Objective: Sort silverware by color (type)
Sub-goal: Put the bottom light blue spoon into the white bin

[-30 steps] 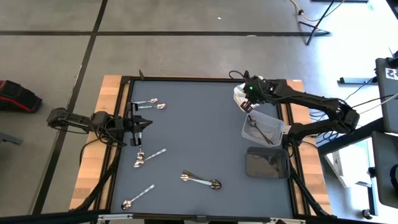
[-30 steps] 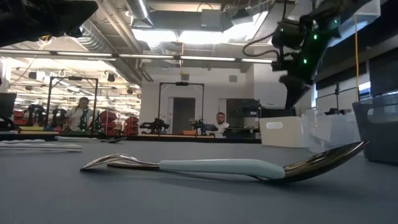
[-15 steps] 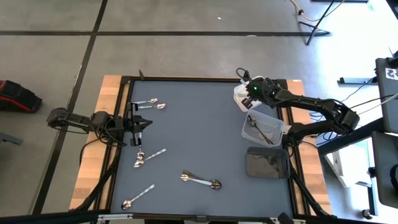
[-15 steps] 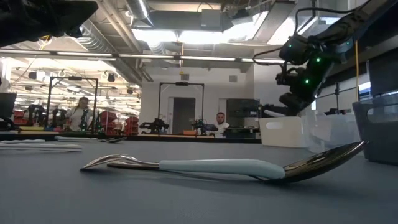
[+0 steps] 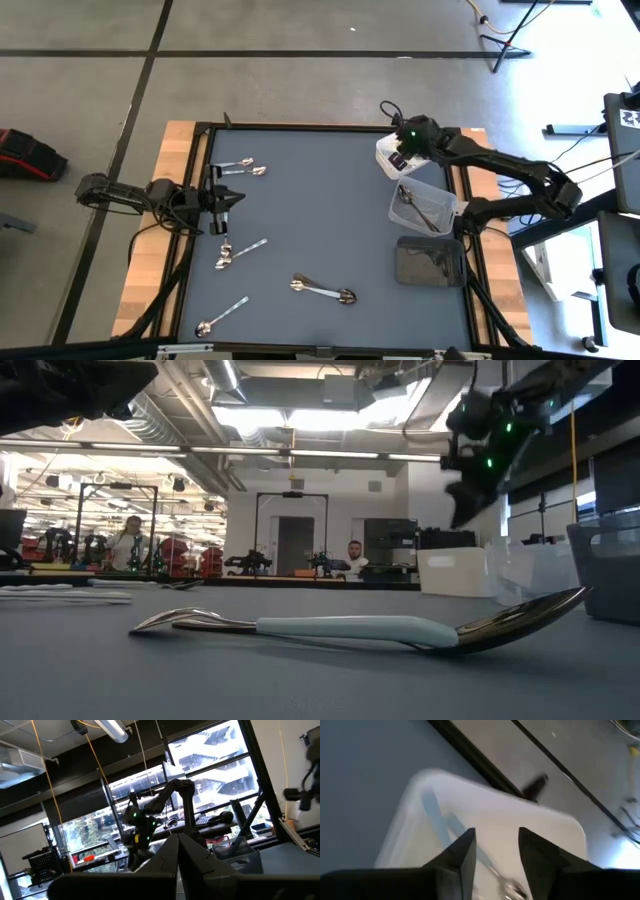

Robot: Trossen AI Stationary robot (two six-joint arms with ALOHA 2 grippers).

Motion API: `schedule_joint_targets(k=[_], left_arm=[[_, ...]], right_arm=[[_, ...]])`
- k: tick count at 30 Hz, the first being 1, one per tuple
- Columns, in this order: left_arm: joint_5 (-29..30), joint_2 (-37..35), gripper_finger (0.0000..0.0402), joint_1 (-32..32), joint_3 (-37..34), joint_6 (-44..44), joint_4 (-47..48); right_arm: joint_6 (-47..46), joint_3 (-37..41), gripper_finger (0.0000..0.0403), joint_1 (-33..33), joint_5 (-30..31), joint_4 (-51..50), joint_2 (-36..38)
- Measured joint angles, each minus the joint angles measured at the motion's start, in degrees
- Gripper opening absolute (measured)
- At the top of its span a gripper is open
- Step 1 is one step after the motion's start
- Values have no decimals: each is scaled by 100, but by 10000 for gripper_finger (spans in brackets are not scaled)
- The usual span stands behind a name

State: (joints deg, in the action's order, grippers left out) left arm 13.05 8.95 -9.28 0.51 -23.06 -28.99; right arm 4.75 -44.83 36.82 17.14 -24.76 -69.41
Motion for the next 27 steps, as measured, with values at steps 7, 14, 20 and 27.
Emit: schedule_joint_targets(k=[7,14,20,27], left_arm=[[460,7,16,-2,0,29,22],[400,9,64,-2,0,34,26],[332,9,82,-1,0,41,24],[-170,9,81,-2,0,42,22]], right_arm=[[-392,-83,149,-1540,-775,670,328],[-954,-77,149,-3280,-707,1218,-91],[-1082,-79,150,-4368,-684,2162,-784],[-1138,-462,150,-5117,-815,2514,-1789]])
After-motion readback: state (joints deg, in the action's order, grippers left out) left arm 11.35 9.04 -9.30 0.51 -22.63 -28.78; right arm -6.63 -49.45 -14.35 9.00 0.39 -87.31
